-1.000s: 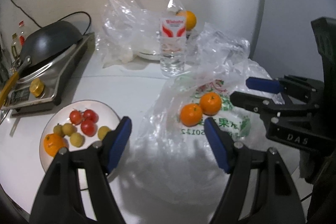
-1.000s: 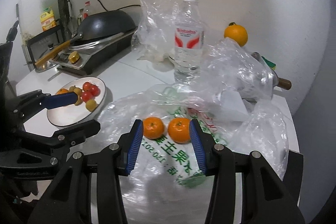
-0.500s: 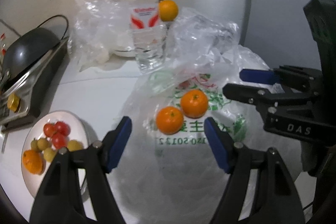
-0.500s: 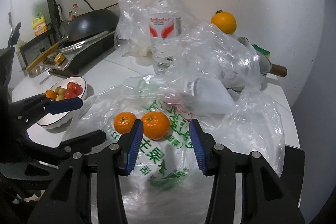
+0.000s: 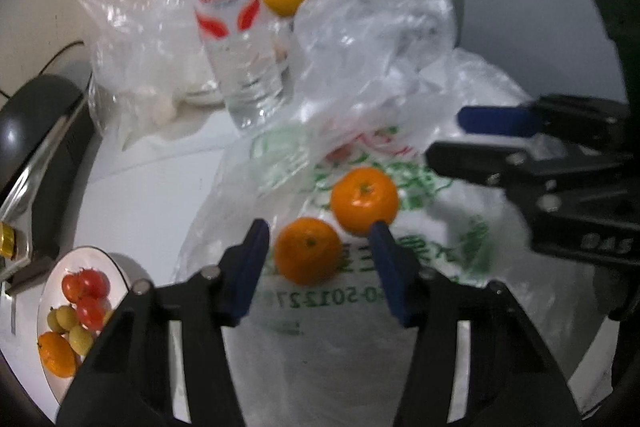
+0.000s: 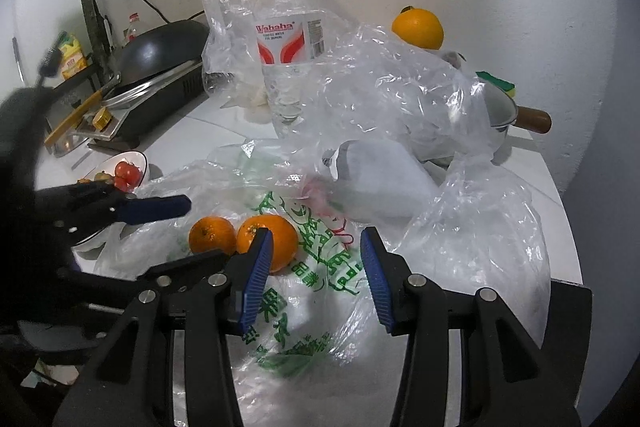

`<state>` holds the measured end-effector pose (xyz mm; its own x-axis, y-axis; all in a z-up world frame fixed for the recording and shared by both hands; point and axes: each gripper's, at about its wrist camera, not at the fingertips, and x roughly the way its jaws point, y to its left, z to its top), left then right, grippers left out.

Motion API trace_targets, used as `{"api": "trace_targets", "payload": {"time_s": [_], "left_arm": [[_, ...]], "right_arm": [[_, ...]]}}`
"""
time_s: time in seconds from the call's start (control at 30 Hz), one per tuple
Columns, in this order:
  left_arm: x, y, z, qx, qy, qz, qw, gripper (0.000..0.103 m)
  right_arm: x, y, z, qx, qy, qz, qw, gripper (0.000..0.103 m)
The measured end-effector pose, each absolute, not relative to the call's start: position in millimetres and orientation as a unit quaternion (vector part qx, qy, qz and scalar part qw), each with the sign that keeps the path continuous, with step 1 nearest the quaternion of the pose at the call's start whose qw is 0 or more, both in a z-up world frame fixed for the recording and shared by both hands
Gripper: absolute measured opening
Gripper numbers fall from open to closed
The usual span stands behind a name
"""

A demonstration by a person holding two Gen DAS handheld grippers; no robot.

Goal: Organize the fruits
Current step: 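Grasp a mandarin with the left gripper while the right gripper grasps another mandarin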

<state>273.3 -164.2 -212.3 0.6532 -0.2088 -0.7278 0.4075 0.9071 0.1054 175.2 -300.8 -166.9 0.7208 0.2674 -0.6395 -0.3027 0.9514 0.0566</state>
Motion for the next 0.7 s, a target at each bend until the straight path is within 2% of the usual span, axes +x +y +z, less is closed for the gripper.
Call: {"api": "trace_targets", "payload": {"time_s": [0.27,0.37,0.7], "left_arm": [[285,-165,-232,0.14,0.41,-0.177,0.884,0.05],[287,-168,-236,0.158,0.404,-0.176,0.884,0.041],[273,-148,-221,0.128,0.377,-0.2,0.895,0.041]], "right_arm": [[181,-300,-171,-0.027,0.344,0.157,0.925,0.048],[184,-296,-172,-0.026,0.348,0.162,0.923,0.048],[196,-271,-181,-0.033,0.366,0.185,0.912,0.048]]}}
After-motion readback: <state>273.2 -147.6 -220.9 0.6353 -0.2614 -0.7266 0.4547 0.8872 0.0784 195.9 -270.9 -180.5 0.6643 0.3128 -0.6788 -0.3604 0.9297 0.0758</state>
